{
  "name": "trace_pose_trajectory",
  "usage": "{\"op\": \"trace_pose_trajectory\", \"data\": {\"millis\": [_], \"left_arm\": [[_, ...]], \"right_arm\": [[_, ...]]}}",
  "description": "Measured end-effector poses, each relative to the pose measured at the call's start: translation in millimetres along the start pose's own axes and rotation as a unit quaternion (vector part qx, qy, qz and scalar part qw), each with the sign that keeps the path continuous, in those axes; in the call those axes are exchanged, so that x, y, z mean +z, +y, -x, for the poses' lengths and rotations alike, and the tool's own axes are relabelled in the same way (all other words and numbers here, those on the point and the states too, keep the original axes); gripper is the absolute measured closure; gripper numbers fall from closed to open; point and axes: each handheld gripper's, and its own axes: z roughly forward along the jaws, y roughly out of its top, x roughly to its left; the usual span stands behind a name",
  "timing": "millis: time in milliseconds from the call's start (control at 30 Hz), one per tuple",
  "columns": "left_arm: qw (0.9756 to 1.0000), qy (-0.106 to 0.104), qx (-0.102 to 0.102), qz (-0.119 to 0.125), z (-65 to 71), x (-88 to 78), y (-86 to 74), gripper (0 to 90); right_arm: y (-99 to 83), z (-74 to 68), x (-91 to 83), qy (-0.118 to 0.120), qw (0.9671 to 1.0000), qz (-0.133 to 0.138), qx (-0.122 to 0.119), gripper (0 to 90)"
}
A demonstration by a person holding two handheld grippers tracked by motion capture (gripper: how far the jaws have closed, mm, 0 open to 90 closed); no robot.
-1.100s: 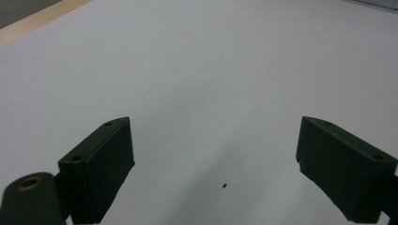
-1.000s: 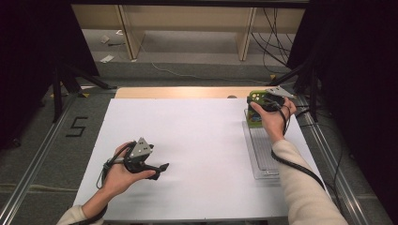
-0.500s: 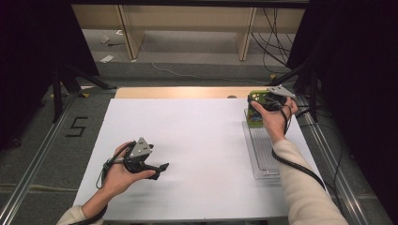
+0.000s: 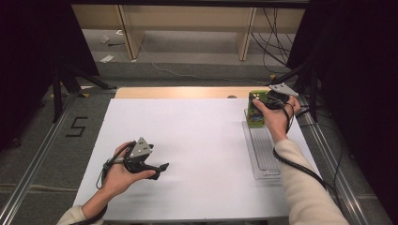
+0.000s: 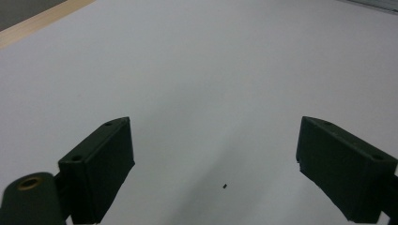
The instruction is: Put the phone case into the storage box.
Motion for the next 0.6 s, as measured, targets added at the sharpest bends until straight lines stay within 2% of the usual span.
{"op": "trace_pose_trajectory", "data": {"millis": [600], "left_arm": [[1.0, 0.001, -0.002, 0.003, -0.1, -1.1, 0.5, 11.1]], "right_arm": [[4.6, 1.7, -19.3, 0.001, 0.9999, 0.014, 0.0, 5.9]]}}
